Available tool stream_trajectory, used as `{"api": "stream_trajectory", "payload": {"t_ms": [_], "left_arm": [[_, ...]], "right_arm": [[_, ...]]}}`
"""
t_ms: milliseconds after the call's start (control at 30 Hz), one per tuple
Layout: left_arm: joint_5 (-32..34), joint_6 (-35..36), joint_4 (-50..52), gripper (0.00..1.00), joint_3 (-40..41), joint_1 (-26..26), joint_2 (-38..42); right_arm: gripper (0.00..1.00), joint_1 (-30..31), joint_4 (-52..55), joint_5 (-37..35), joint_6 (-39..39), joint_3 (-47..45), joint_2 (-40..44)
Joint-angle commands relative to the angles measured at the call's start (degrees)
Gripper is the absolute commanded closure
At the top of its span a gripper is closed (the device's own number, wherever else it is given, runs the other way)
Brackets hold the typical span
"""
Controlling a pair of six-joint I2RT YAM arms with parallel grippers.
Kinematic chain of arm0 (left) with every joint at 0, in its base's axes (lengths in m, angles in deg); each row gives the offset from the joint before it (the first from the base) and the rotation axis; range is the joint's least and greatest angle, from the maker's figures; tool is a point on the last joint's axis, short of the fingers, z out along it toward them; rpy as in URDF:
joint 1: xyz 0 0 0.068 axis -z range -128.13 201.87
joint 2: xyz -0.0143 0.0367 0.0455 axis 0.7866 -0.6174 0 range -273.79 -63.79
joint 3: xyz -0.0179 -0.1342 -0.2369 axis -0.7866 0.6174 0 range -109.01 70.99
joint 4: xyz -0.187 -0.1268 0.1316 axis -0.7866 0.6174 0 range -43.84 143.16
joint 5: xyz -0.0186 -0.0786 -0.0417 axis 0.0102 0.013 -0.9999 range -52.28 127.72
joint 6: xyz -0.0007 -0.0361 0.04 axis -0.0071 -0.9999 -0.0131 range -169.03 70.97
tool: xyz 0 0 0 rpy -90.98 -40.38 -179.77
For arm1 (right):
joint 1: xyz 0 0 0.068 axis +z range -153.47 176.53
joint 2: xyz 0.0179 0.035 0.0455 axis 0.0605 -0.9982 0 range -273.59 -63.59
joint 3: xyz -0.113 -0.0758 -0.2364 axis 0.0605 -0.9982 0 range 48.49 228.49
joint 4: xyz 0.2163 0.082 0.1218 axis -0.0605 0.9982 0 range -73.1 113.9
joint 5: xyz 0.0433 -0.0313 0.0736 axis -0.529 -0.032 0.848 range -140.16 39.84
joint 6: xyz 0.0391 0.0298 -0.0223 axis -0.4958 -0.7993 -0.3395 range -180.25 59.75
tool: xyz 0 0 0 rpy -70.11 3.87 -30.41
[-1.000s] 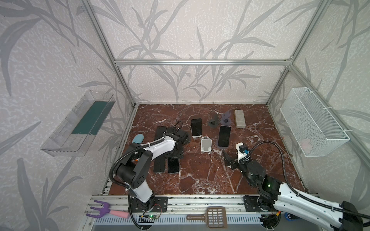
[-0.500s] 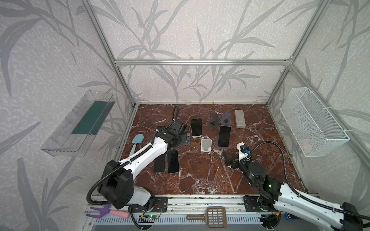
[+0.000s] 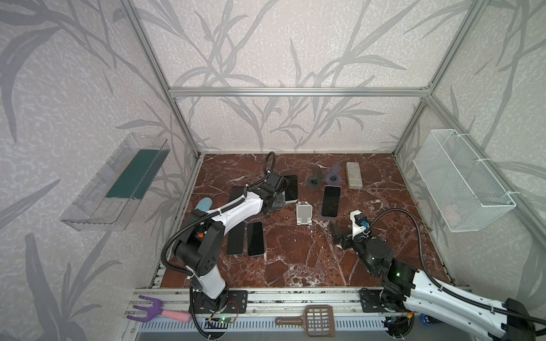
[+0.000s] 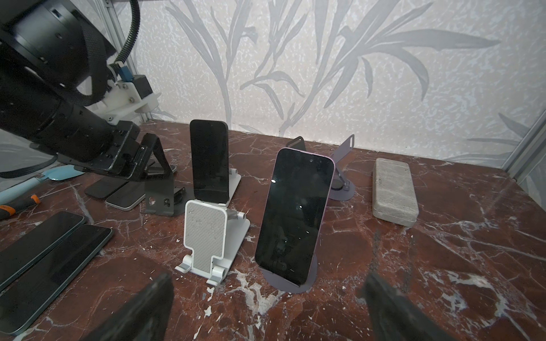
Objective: Remove the phone from the phone stand
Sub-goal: Pick up the phone stand from the top-center of the table.
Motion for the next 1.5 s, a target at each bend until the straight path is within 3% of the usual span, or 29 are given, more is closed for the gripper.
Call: {"api": "stream_trajectory", "payload": {"t_ms": [0, 300, 533, 667, 1000, 1467], "left_arm": [[2.7, 0.4, 2.7, 0.21, -2.3, 0.1, -2.8], [0.5, 0.5, -0.8, 0.27, -1.7, -0.7, -6.3], [0.9, 1.6, -3.0, 0.42, -0.5, -1.2, -7.2], [1.2, 2.2, -2.6, 0.42, -0.2, -1.2, -6.7], [1.1, 0.1, -1.0, 0.22, 0.2, -1.2, -5.5], [4.0, -5.9, -3.0, 0.32, 0.8, -1.3, -6.8]], "right_arm": [[0.01, -0.2, -0.1, -1.4, 0.4, 1.3, -0.1], [0.01, -0.2, -0.7, -1.3, 0.7, 1.4, -1.5], [0.01, -0.2, -0.6, -1.3, 0.9, 1.4, -1.6], [0.01, -0.2, -0.5, -0.9, 0.8, 1.5, -1.4], [0.01, -0.2, -0.7, -1.0, 0.8, 1.4, -1.8], [0.01, -0.2, -1.1, -0.4, 0.6, 1.7, -2.8]]}}
